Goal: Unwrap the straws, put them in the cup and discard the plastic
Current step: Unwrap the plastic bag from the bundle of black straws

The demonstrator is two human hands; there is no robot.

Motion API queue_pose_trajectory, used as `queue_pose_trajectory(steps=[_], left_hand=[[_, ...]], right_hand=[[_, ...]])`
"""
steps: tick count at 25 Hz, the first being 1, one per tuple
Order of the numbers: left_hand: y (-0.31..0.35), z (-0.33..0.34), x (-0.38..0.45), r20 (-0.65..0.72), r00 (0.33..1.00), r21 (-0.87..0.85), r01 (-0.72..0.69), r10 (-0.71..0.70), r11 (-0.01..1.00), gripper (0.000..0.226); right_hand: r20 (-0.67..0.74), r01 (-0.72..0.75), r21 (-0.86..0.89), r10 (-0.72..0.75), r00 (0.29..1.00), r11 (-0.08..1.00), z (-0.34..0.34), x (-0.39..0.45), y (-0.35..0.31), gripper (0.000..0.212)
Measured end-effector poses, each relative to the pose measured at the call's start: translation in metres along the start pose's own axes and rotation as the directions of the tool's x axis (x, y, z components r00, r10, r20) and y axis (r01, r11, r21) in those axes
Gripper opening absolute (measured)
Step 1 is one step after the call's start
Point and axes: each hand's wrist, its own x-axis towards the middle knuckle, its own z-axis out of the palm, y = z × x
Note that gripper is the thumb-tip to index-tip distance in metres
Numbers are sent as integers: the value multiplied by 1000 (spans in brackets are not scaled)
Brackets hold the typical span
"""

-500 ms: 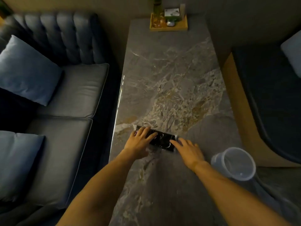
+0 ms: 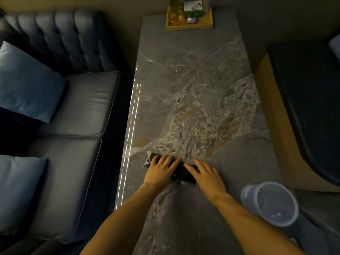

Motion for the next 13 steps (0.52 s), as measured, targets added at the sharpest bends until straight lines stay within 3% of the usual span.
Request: queue_pose_trajectory(steps=[9,13], left_hand=[[16,6,-33,6,1000,-208,-7,9,978,61],[33,0,-50,68,998,-345,42,-20,938,56]], right_hand=[[-39,-32,191,40,998,981,21,-51,-2,74],[-129,-30,422,93,987,906,23,-73,-1,58]])
